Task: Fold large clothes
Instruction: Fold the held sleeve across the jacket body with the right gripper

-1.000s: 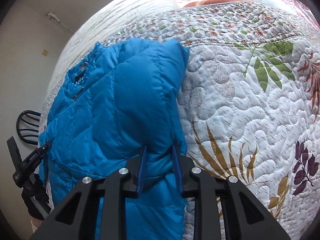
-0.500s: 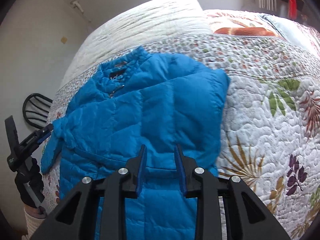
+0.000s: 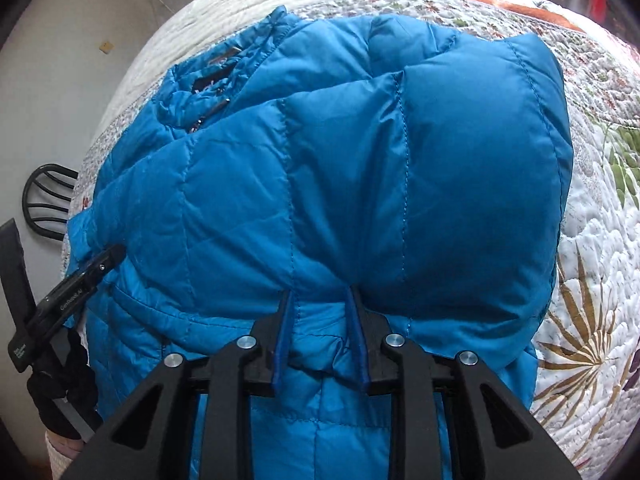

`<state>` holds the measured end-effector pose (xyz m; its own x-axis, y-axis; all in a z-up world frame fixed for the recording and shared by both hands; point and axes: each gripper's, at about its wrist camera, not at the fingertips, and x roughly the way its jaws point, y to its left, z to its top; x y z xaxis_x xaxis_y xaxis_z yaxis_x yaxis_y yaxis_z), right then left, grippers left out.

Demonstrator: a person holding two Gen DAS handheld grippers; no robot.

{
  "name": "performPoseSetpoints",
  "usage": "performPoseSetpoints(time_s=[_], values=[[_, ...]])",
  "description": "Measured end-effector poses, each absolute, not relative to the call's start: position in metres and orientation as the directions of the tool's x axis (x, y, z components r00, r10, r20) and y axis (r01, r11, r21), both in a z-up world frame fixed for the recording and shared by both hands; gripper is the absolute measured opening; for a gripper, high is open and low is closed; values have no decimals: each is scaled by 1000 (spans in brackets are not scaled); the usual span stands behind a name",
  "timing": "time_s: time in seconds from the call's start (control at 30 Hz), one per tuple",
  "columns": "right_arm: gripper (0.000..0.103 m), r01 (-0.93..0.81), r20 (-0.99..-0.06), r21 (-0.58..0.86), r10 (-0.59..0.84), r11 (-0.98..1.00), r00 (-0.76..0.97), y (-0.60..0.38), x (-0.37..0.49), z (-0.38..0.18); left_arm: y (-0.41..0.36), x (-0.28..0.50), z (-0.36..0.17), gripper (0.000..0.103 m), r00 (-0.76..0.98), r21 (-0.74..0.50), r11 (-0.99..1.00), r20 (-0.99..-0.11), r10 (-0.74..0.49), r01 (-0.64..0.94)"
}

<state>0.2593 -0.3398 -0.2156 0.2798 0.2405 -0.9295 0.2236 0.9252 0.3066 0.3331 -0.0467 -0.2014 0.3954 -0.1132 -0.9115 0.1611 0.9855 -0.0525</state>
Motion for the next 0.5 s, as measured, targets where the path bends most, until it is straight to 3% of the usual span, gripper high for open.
performPoseSetpoints(time_s=[0.2,0.27,0.33,0.5], values=[[28,224,-935,291,227,930,273,-339,258,-202,-38,336,-190,57,373,-129,981,-912,-174,143],[36,194,-915,290,213,937,342,-334,248,-177,-22,329,-171,59,391,-172,977,-897,-208,124],[46,168,-898,291,209,942,387,-328,236,-155,0,318,-153,79,441,-160,983,-878,-183,90],[47,130,-890,289,216,948,402,-309,219,-134,102,285,-141,80,451,-146,986,-887,-93,-82]])
